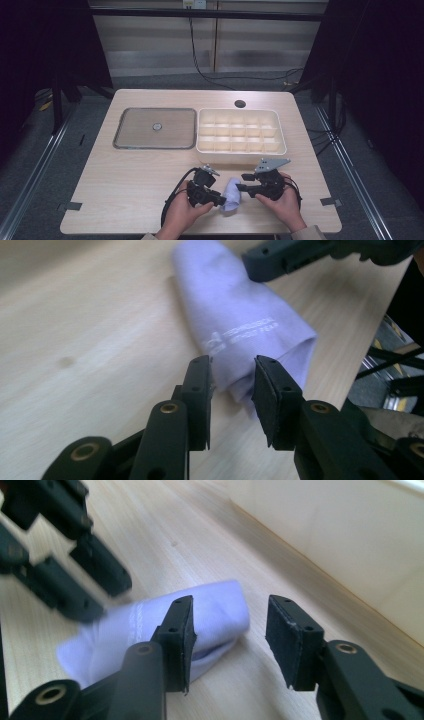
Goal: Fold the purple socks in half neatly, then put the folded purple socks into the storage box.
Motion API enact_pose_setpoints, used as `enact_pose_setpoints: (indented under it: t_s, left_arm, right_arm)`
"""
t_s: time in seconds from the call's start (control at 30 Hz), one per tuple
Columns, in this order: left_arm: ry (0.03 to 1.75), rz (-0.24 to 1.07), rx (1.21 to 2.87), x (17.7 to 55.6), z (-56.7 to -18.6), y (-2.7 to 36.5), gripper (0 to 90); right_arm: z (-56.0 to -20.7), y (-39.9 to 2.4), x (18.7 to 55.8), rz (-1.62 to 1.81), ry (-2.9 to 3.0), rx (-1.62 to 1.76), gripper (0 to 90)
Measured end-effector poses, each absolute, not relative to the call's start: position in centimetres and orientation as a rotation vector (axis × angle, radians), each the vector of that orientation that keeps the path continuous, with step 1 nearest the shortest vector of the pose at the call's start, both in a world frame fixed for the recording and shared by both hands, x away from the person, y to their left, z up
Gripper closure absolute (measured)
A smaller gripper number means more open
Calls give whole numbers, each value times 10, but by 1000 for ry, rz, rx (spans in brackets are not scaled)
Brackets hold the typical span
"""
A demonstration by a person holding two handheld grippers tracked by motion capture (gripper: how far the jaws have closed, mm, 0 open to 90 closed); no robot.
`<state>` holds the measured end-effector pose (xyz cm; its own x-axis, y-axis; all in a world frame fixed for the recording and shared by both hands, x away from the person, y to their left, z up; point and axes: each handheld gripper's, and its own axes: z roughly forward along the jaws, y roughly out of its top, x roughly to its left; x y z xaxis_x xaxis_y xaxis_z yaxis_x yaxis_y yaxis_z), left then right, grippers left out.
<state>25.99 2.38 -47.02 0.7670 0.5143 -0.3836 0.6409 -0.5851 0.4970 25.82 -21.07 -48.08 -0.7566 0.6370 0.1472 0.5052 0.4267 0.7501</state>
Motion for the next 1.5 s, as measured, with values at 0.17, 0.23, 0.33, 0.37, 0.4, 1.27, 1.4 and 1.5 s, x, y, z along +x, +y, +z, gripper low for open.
enact_pose_setpoints:
  t_s: [0.17, 0.23, 0.33, 0.37, 0.4, 1.27, 1.4, 1.5]
  left_arm:
    - [808, -295, 2334, 259, -473, 9, 672]
    - [798, -288, 2336, 260, -472, 9, 658]
    - [786, -264, 2327, 261, -469, 15, 629]
    - [782, -248, 2334, 262, -467, 20, 612]
    - [772, -225, 2330, 264, -466, 25, 590]
    - [743, 237, 2315, 284, -490, 124, 301]
    - [730, 256, 2309, 285, -492, 127, 284]
    - [732, 267, 2310, 285, -495, 130, 277]
  right_arm:
    - [-479, -221, 257, 1261, 2482, 1092, 493]
    - [-479, -225, 256, 1269, 2477, 1118, 472]
    - [-478, -229, 254, 1272, 2467, 1157, 453]
    - [-478, -231, 254, 1271, 2464, 1177, 449]
    - [-479, -233, 254, 1267, 2462, 1198, 445]
    - [-466, -238, 262, 1166, 2583, 1583, 356]
    - [-460, -235, 262, 1164, 2608, 1599, 354]
    - [-459, -234, 265, 1142, 2635, 1584, 354]
